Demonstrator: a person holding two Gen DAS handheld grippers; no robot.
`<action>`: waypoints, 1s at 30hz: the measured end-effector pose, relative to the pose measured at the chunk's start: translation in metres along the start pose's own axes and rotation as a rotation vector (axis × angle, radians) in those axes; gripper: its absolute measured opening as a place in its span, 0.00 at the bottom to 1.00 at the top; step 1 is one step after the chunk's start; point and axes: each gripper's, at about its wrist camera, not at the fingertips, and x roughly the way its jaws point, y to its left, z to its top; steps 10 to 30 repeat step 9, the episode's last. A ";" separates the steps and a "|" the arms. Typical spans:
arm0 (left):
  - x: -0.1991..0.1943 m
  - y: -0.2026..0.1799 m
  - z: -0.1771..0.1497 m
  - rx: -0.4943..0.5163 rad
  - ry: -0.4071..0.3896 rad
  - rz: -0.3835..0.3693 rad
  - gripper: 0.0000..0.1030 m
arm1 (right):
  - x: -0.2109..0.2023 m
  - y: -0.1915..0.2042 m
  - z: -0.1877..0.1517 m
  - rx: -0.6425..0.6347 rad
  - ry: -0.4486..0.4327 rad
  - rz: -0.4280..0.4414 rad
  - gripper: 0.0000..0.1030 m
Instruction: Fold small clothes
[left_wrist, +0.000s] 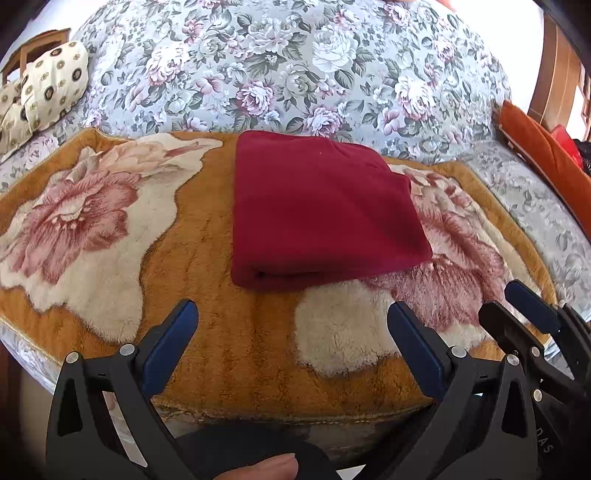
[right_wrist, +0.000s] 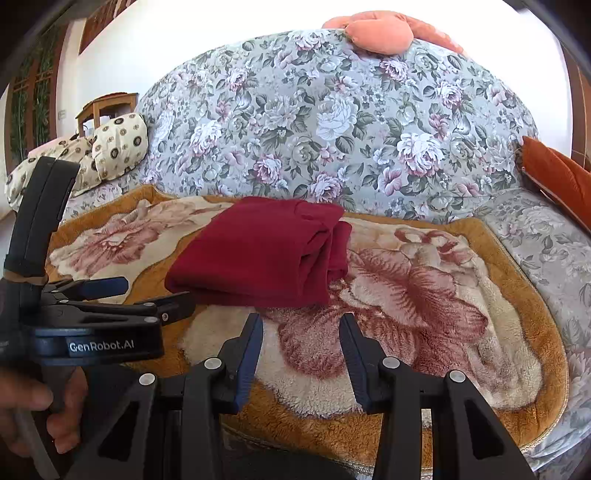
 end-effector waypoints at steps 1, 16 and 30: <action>0.001 0.001 0.000 -0.002 0.004 0.002 1.00 | 0.000 0.000 0.000 0.002 0.001 0.004 0.40; 0.001 0.008 0.000 -0.028 0.005 -0.014 1.00 | 0.005 0.000 0.000 -0.002 0.022 0.018 0.40; 0.001 0.008 0.000 -0.028 0.005 -0.014 1.00 | 0.005 0.000 0.000 -0.002 0.022 0.018 0.40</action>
